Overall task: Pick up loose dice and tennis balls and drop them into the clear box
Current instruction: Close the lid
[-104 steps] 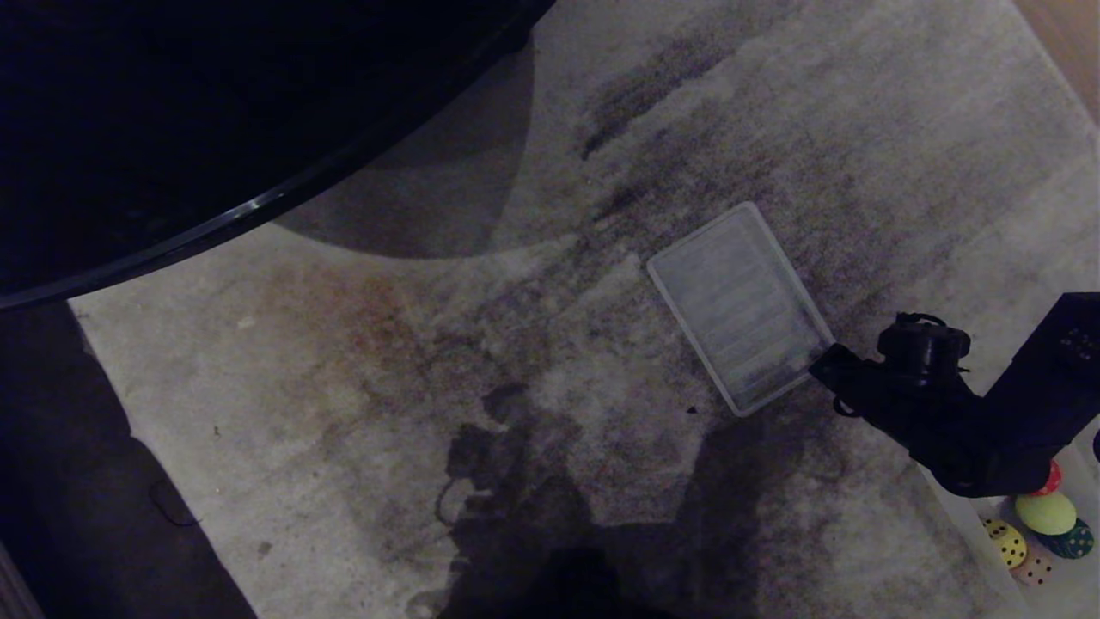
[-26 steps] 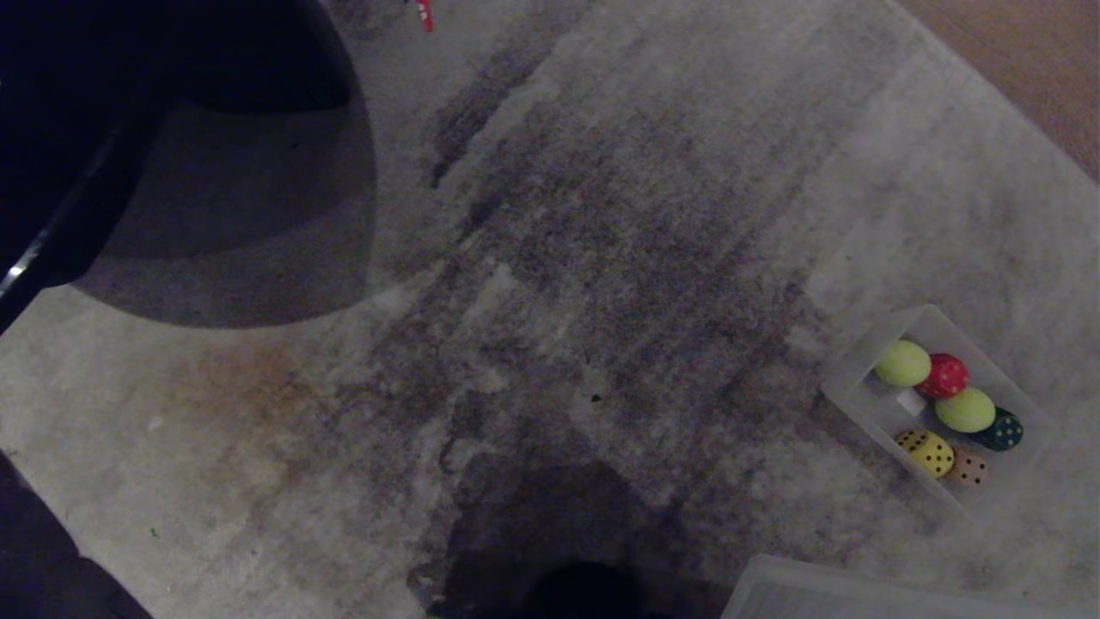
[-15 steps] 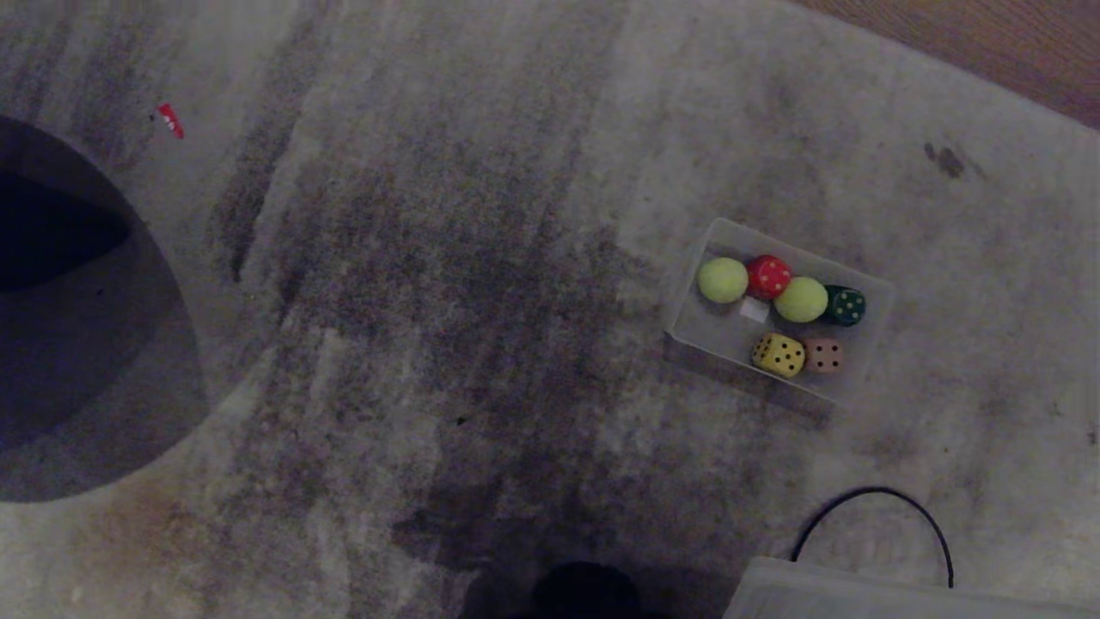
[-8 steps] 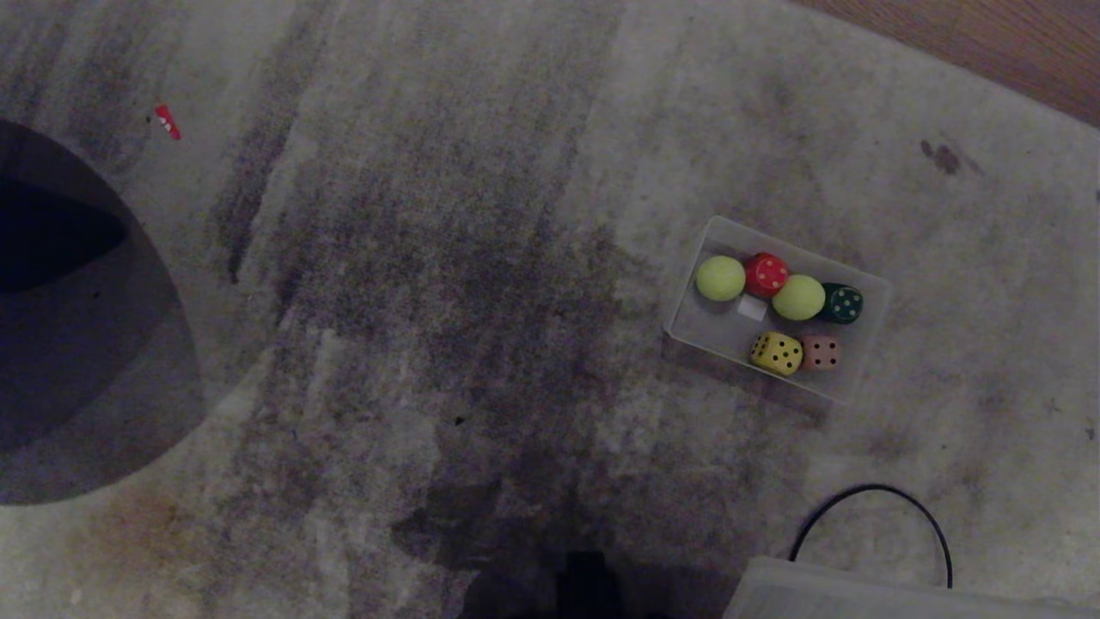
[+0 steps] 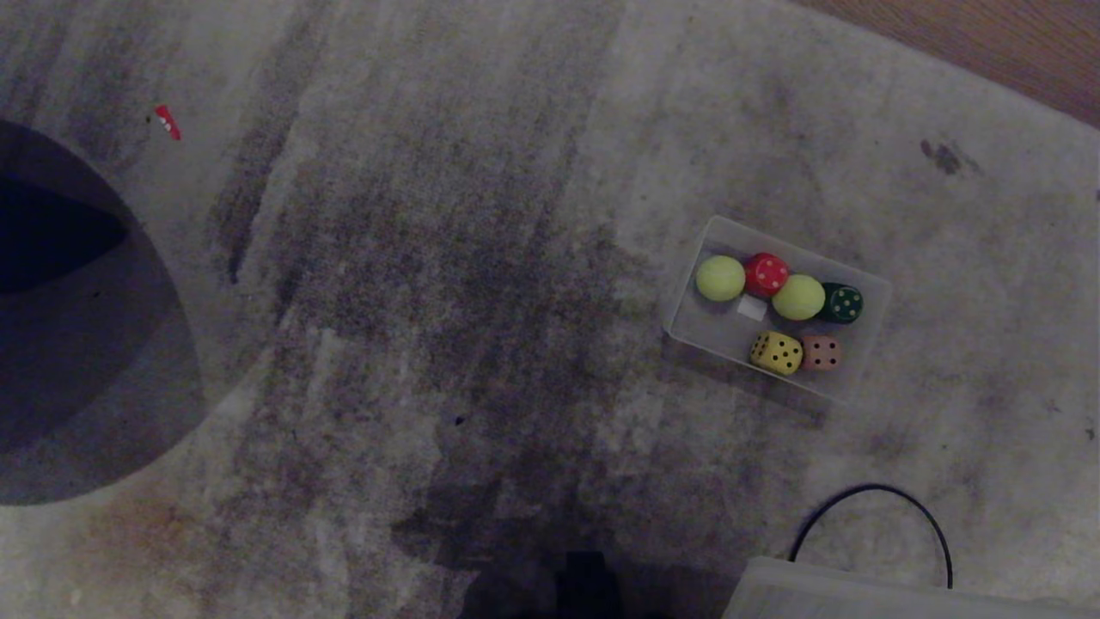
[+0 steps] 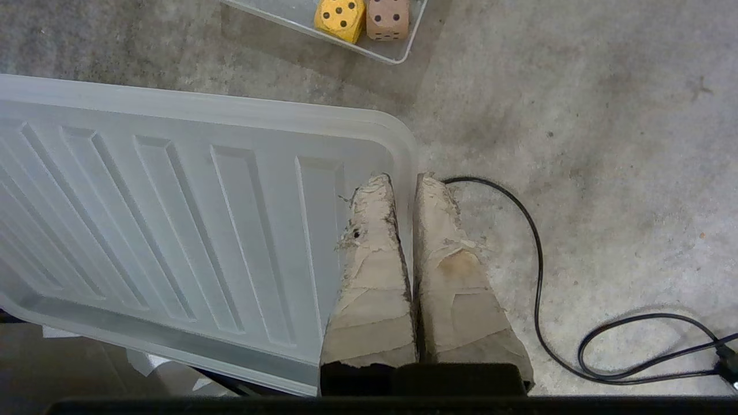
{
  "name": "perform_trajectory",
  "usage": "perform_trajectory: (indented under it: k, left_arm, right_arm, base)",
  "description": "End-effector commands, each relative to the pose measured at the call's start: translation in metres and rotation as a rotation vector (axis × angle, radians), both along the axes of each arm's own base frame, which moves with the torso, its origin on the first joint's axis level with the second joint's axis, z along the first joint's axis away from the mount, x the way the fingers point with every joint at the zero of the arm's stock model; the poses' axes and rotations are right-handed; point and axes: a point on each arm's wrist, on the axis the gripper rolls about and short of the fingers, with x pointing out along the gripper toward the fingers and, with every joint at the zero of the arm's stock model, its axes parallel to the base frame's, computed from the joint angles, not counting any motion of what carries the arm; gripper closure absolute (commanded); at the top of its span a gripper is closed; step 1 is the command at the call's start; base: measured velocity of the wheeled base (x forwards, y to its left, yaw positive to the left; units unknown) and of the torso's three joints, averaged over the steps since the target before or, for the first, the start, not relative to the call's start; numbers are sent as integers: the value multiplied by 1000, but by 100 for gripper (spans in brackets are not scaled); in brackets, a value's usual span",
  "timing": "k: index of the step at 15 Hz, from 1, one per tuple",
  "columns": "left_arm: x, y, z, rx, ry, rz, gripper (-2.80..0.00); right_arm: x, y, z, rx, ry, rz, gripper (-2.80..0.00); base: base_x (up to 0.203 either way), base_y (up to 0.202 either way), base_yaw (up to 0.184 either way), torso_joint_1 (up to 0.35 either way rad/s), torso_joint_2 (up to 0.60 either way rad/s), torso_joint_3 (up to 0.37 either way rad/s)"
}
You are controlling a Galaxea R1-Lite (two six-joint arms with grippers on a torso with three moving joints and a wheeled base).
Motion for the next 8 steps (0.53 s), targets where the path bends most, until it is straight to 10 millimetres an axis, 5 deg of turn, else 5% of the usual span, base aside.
perform_trajectory:
  k: [1, 8]
  left_arm:
    - [0, 0, 0, -2, 3, 1, 0]
    - [0, 0, -1, 3, 4, 0, 0]
  right_arm:
    - [0, 0, 0, 2, 2, 0, 0]
    - [0, 0, 0, 2, 2, 0, 0]
  base:
    - [0, 0, 0, 0, 0, 0]
    - [0, 0, 0, 2, 3, -176]
